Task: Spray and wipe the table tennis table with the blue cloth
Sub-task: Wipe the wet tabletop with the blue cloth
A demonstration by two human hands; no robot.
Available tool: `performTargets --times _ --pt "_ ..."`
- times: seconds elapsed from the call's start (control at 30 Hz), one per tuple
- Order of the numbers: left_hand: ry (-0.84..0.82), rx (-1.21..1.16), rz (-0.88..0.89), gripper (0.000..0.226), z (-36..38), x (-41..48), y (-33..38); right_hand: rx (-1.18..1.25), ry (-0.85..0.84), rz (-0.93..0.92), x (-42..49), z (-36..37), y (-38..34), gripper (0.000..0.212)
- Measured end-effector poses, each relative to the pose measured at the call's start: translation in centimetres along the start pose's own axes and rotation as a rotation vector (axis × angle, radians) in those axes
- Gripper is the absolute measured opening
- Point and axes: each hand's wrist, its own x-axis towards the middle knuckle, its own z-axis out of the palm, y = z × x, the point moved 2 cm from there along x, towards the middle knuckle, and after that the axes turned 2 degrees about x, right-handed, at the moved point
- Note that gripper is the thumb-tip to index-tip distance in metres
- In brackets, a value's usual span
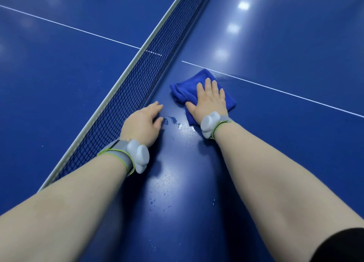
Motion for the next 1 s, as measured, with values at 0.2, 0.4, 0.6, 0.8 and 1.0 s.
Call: performTargets --times 0.2,0.4,0.6,0.8,1.0 --pt "-0.059 -0.145 0.106 0.065 -0.3 -2.3 1.8 -0.013 -0.012 0.051 -4.0 0.4 0.5 0.080" --pt "-0.170 -0.140 0.046 0.069 -0.5 -5.4 2.1 -0.017 -0.031 0.102 -9.1 0.5 1.1 0.080" --pt "-0.155 -0.155 0.062 0.070 -2.2 -7.9 2.1 -0.017 -0.050 0.150 -12.4 0.8 0.7 0.081" --pt "-0.243 -0.061 0.064 0.071 -2.2 -10.8 1.4 -0.003 -0.046 0.219 -14.8 1.0 1.8 0.080" --pt "-0.424 0.228 0.078 0.059 -0.6 -14.1 -0.2 0.005 -0.016 0.290 -16.6 1.1 2.3 0.080"
